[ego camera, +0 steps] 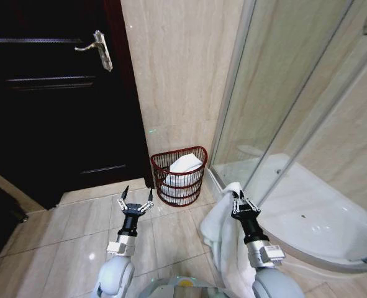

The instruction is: Discard the used towel into the hamper.

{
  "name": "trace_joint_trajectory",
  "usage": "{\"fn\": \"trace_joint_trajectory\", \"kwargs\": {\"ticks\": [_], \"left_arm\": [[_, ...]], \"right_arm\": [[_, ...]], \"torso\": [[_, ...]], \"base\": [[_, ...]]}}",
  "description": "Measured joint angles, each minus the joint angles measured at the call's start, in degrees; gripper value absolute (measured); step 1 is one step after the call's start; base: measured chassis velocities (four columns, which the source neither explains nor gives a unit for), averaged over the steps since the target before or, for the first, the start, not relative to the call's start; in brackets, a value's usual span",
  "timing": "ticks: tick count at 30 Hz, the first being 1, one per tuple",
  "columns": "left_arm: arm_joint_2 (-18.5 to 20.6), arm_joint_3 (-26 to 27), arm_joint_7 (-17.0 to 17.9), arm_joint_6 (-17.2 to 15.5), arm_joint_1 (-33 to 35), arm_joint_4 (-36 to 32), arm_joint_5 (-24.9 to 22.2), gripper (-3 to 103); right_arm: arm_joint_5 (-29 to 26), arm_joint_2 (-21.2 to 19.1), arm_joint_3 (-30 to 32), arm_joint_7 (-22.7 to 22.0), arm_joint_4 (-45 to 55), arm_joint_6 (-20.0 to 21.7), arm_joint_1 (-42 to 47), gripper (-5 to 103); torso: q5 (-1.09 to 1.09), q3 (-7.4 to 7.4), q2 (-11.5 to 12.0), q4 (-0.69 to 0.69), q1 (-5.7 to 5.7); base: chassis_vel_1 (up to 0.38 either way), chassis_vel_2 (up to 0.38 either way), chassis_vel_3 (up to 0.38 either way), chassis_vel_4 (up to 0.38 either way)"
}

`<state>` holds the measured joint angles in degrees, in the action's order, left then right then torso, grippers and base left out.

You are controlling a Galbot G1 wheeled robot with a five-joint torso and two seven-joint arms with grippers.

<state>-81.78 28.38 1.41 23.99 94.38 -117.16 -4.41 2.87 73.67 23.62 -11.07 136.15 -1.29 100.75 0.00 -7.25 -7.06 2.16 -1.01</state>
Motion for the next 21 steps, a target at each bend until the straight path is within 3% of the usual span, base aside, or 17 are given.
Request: {"fn": "trace_joint_trajectory", "kwargs": {"ticks": [10, 14, 21], "left_arm": [[-0.41, -0.41, 0.01, -0.26, -0.34, 0.67, 0.23, 100], [-0.35, -0.24, 0.06, -2.06, -0.25, 0.64, -0.17, 100], [-1.44, -1.49, 0.41, -4.29, -0.93, 0.85, 0.12, 100]], "right_arm": [[-1.8, -0.02, 0.12, 0.16, -1.43, -1.28, -1.85, 5], [-3.63, -1.14, 1.69, -0.03, -0.91, -1.79, -1.54, 5], [-8.7, -4.69, 3.73, -0.03, 0.78, -1.0, -3.86, 5]], "torso": [[0.0, 0.0, 0.0, 0.01, 0.0], [-0.04, -0.01, 0.01, 0.02, -0.01], [0.02, 0.0, 0.0, -0.01, -0.01]], "base": [[0.144, 0.228, -0.14, -0.219], [0.065, 0.217, -0.102, -0.183], [-0.012, -0.005, 0.001, -0.01]]}}
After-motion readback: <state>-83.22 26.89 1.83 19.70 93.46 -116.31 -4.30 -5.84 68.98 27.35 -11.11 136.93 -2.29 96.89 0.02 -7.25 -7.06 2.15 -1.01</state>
